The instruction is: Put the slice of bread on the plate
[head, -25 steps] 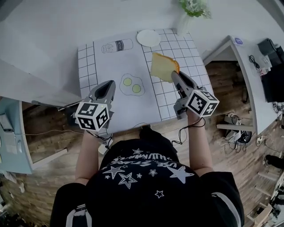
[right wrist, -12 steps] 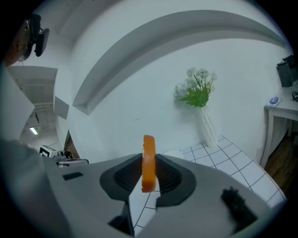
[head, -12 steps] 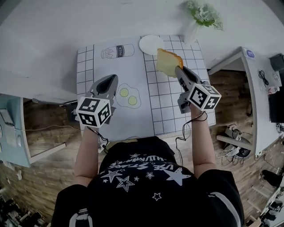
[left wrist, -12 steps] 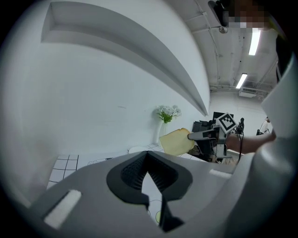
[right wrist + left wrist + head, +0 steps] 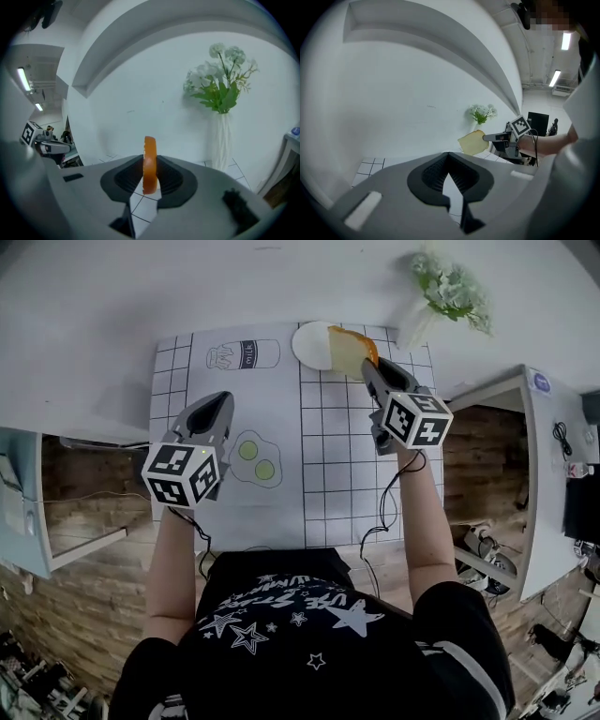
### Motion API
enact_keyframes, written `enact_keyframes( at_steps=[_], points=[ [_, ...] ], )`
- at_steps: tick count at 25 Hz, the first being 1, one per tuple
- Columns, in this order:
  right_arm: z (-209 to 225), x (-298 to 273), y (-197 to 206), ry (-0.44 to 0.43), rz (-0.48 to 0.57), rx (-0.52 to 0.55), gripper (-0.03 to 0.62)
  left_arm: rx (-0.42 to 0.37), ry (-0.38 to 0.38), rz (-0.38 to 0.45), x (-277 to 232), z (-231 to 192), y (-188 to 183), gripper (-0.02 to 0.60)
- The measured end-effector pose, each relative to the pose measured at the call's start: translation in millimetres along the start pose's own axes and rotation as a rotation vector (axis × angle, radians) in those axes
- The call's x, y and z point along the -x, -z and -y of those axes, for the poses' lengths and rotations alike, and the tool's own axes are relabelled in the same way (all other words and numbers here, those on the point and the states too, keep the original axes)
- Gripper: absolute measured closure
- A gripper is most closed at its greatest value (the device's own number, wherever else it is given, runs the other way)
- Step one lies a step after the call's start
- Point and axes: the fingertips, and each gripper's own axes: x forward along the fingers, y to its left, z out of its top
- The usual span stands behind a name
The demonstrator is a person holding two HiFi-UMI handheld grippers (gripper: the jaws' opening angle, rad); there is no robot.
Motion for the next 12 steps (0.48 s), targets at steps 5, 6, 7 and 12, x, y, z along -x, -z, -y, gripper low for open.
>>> enact_keyframes(
  at_steps=[5, 6, 7, 12],
  points=[
    [5.4, -38.8, -3.7, 0.012, -0.049, 0.214, 0.503, 0.019, -0.027, -0.018, -10.4, -9.9, 3.1, 0.572],
    [5.0, -46.1, -4.3, 0.01, -0.054, 0.241, 0.503, 0.019, -0.031, -0.021, -12.0, -11.9, 3.2, 0.572],
    [4.4, -53.0, -5.0, 0.007, -0.056, 0.26, 0.503, 0.02, -0.036, -0.023, -13.3, -14.0, 3.1, 0.572],
    [0.6, -83.3, -3.8, 0.052, -0.085, 0.509, 0.503, 0.026, -0.055, -0.037, -19.4, -22.3, 6.2, 0.572]
  ],
)
